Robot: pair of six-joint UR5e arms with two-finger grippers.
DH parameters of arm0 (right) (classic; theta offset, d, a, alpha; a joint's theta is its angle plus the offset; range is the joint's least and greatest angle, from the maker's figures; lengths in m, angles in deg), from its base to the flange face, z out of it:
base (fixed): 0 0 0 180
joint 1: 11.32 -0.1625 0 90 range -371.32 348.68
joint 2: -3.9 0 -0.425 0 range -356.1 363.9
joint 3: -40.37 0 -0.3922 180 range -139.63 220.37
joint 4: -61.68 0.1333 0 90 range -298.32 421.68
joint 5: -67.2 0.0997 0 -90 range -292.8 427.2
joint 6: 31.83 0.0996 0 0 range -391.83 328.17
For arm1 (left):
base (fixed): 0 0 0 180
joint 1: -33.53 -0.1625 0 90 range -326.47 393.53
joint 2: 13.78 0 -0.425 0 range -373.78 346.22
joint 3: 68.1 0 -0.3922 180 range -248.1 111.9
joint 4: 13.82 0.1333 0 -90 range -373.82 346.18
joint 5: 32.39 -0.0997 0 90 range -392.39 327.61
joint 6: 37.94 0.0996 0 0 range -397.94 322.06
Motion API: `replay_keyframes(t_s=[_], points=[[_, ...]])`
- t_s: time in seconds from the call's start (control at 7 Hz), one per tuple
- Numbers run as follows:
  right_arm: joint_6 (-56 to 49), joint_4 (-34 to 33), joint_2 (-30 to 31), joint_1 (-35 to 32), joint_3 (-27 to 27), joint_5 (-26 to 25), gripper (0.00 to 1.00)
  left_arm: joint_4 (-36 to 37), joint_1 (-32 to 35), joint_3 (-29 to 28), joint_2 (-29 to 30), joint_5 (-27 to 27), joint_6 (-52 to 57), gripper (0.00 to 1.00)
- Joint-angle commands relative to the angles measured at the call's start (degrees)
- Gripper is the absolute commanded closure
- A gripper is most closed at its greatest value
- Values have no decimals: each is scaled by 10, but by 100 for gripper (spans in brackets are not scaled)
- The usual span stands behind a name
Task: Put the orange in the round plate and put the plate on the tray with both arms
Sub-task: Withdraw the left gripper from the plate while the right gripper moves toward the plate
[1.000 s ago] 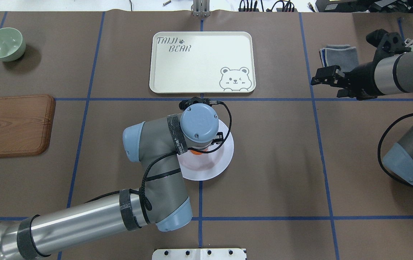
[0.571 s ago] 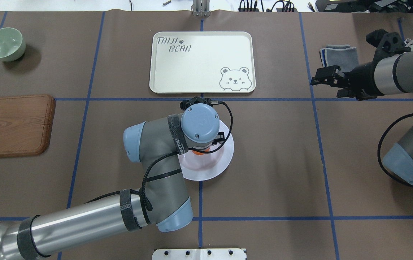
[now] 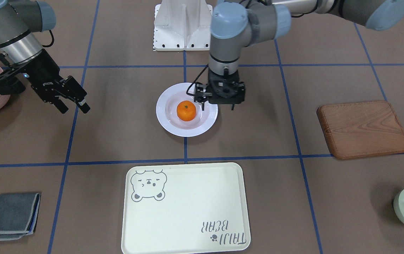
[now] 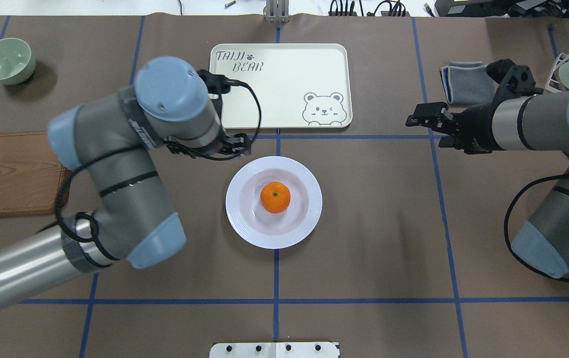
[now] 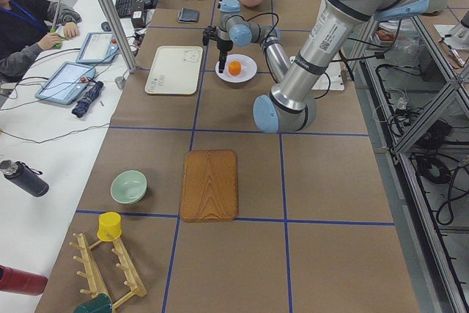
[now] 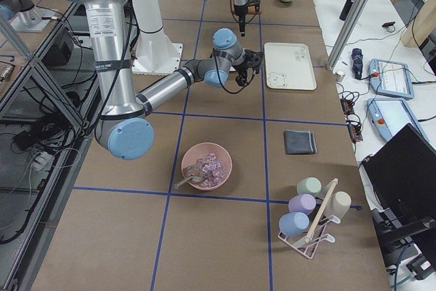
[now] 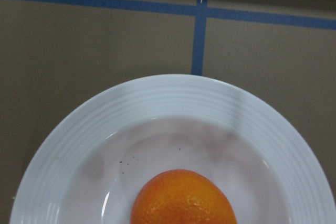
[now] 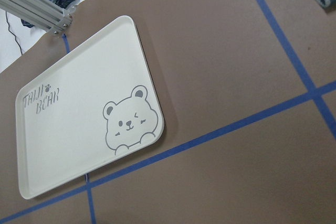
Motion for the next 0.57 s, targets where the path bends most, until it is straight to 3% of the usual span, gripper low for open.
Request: replay_keyframes(t_s=[0.0,0.29,0.43], points=[[118,40,2,89,-1,-116,0,8,117,16,-76,70,178,2],[217,40,-3,190,-20,-252,0,7,239,15,-159,136,386,2],[239,40,-3,232,-24,-289,0,3,275,-2,-206,148,480,2]])
